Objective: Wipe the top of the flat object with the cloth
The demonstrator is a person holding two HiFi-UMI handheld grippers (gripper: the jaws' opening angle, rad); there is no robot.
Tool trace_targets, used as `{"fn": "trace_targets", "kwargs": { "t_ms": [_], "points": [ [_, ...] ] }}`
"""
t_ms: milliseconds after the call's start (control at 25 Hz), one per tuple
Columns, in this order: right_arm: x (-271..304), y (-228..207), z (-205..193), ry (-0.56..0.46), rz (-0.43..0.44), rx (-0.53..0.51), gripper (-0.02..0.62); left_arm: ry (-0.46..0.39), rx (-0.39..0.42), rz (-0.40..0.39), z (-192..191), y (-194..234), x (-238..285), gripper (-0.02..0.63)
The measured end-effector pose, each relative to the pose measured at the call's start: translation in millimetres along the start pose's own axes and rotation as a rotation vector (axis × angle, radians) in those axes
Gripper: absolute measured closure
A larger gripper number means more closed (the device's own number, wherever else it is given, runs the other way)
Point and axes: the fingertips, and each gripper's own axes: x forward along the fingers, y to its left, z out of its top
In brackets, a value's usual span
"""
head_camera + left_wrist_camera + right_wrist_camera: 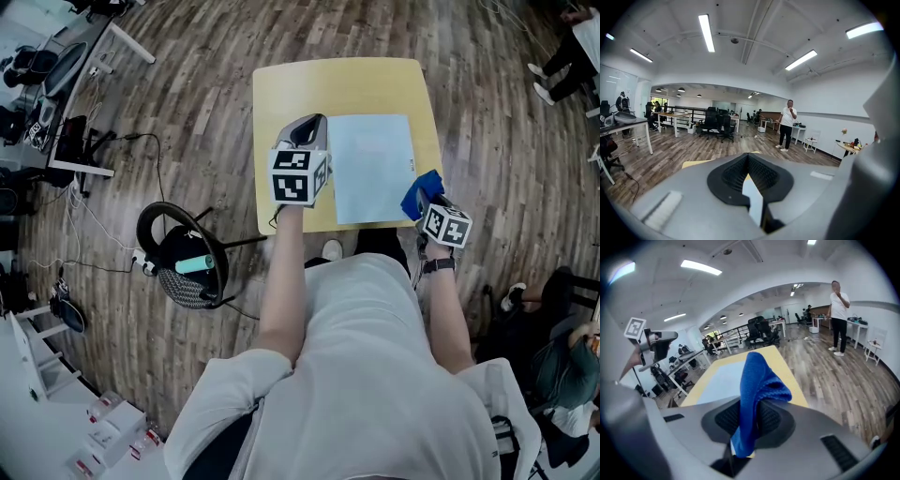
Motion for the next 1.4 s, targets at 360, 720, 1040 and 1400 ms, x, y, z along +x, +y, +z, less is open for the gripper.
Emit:
{"fn": "trace_targets", "kwargs": {
  "t_ms": [360, 720, 1040, 1400],
  "points": [
    [31, 167, -2, 0.095, 0.425, -0.103, 0.529, -0.012, -0.039, 0.087, -7, 35, -27, 0.600],
    [51, 222, -53, 0.236, 0.497, -0.326, 0.529, -0.020, -0.070, 0.135, -11, 56, -43, 0.600],
    [36, 137, -52, 0.202, 0.311, -0.212, 0.529, -0.001, -0.049, 0.080, -13, 38, -27, 0.600],
    [6, 20, -31, 0.117, 0.094, -0.022, 0.529, 0.012, -0.001, -0.027, -2, -6, 11, 0.600]
  ]
}}
